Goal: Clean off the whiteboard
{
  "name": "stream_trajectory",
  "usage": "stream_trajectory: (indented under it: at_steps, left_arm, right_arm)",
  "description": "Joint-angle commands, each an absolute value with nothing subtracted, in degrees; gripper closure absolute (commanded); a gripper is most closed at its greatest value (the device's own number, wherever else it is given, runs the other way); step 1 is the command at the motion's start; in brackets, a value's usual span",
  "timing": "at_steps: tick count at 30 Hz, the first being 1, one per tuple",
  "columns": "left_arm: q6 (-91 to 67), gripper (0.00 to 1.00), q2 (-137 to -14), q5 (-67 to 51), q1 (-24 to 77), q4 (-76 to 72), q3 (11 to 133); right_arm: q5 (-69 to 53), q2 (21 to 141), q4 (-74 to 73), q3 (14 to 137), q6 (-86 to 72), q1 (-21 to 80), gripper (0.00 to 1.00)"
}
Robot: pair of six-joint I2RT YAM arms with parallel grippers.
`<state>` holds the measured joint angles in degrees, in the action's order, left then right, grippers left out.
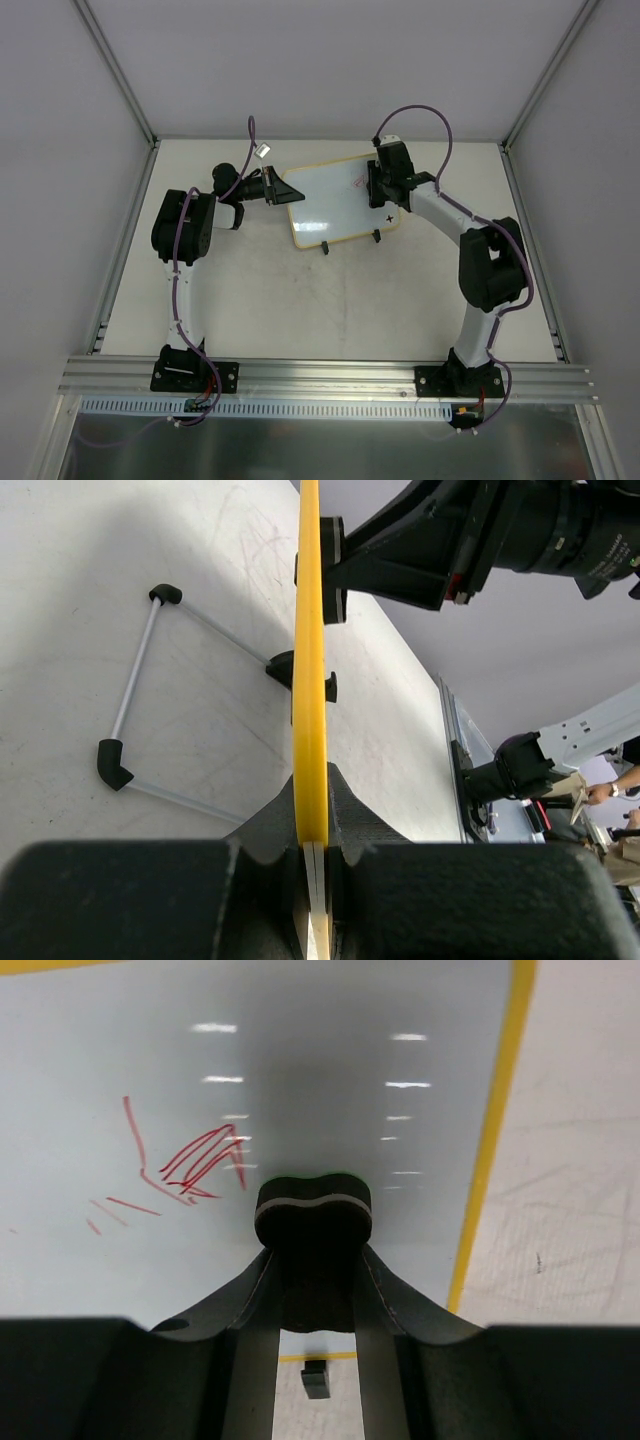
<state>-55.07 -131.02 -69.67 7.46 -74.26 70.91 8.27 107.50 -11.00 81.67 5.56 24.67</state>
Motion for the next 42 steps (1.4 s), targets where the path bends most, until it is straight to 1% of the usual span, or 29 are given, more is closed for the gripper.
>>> stream_trajectory:
  at_steps: [1, 4, 12, 29, 35, 42]
  left_arm:
    - [-52.3, 1.00, -131.6, -73.2, 7.4, -94.1, 71.3]
    - [-52.2, 1.00, -131.7, -73.2, 7.4, -94.1, 71.3]
    - [-52.4, 1.00, -131.7, -73.3, 7.4, -94.1, 71.5]
    - [-52.5, 1.00, -131.7, -73.3, 7.4, -94.1, 71.4]
    - [-52.5, 1.00, -131.7, -73.3, 7.4, -94.1, 71.5]
    - [-52.5, 1.00, -131.7, -73.3, 7.4, -94.1, 71.4]
  right_arm:
    - [12.1, 106.9, -12.1, 83.7, 6.8, 21.4, 1.00]
    - [10.1, 106.9, -12.0, 84.2, 6.9, 20.4, 1.00]
    - [6.5, 107.9, -12.1, 85.9, 7.2, 21.4, 1.00]
    - [7.7, 114.7, -12.6, 89.3, 5.1, 37.3, 1.00]
    - [7.6, 116.4, -12.5, 89.9, 4.7, 40.4, 1.00]
    - [6.1, 116.8, -12.6, 90.3, 4.7, 41.1, 1.00]
